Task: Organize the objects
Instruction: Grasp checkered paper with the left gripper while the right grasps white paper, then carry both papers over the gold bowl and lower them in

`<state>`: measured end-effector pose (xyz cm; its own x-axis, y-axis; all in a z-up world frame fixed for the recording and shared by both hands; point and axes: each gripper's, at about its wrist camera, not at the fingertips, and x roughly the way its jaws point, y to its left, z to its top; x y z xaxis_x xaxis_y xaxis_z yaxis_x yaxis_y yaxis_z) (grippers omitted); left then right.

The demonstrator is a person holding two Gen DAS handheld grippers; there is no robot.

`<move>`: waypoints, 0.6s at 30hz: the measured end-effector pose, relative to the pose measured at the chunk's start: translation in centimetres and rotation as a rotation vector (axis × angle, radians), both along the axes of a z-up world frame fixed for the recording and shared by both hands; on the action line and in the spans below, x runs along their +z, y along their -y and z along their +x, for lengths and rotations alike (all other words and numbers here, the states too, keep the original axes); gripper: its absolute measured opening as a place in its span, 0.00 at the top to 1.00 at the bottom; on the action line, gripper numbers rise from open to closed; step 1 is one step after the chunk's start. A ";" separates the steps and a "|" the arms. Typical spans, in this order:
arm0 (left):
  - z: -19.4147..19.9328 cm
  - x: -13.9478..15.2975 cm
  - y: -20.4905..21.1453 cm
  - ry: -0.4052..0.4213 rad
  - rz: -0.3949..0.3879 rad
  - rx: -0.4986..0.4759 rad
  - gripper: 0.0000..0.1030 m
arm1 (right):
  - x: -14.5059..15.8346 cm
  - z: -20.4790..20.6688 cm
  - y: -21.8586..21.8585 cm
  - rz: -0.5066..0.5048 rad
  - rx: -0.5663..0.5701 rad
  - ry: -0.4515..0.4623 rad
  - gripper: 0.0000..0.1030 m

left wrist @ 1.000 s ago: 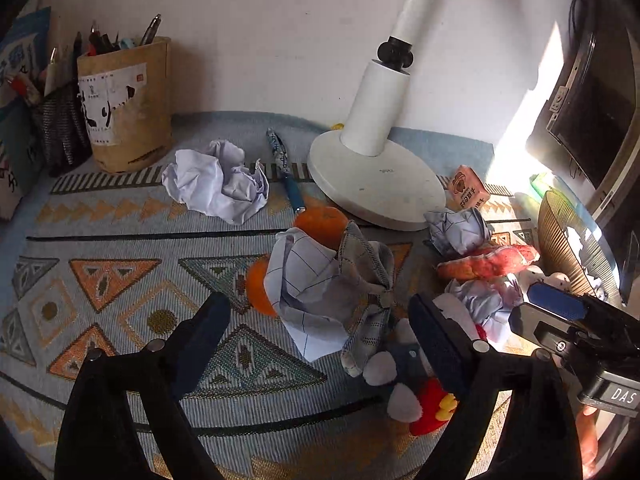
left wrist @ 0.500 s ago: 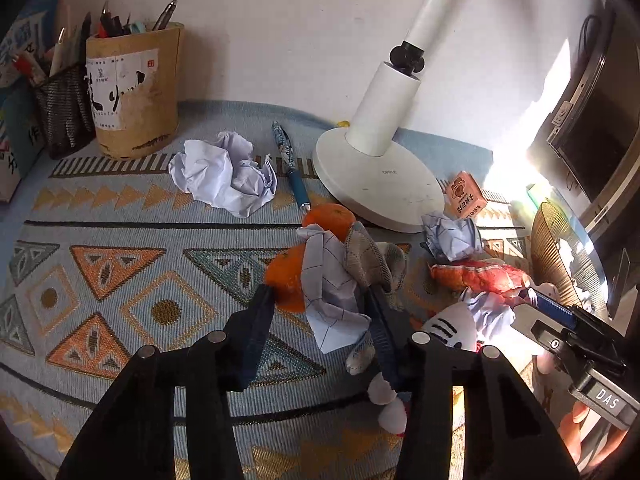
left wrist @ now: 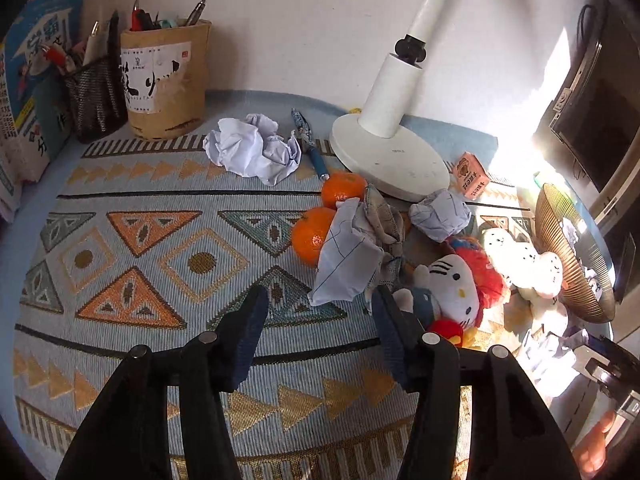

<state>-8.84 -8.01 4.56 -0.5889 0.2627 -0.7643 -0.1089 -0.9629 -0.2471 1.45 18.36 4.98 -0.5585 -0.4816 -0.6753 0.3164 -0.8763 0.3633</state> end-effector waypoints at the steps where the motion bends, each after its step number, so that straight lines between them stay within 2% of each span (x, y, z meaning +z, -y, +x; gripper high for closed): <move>1: -0.8 -0.3 0.0 0.004 0.012 0.001 0.50 | -0.4 0.0 0.2 0.009 0.010 0.005 0.62; 4: -3.2 -1.4 0.1 0.030 0.045 -0.006 0.50 | -1.3 -0.1 0.4 0.027 0.039 0.022 0.61; 8: -4.6 -1.4 0.1 0.025 0.065 -0.019 0.50 | -2.1 -0.4 0.5 0.028 0.063 0.039 0.60; 10: -4.5 -1.4 -0.2 0.020 0.061 -0.024 0.62 | -2.2 -0.6 0.4 0.019 0.056 0.035 0.60; 11: -4.3 -1.4 -0.4 0.021 0.052 -0.030 0.70 | -2.2 -0.6 0.4 0.017 0.052 0.032 0.60; 12: -3.9 -1.2 -0.7 0.010 0.041 -0.025 0.73 | -2.0 -0.6 0.4 0.020 0.047 0.028 0.60; 15: -1.6 -0.1 -0.5 -0.022 0.050 -0.025 0.74 | -1.2 0.6 0.2 0.039 0.043 0.000 0.60; 18: 2.3 1.3 -0.5 -0.057 0.069 -0.033 0.74 | -0.3 2.2 -0.4 0.016 0.053 -0.016 0.60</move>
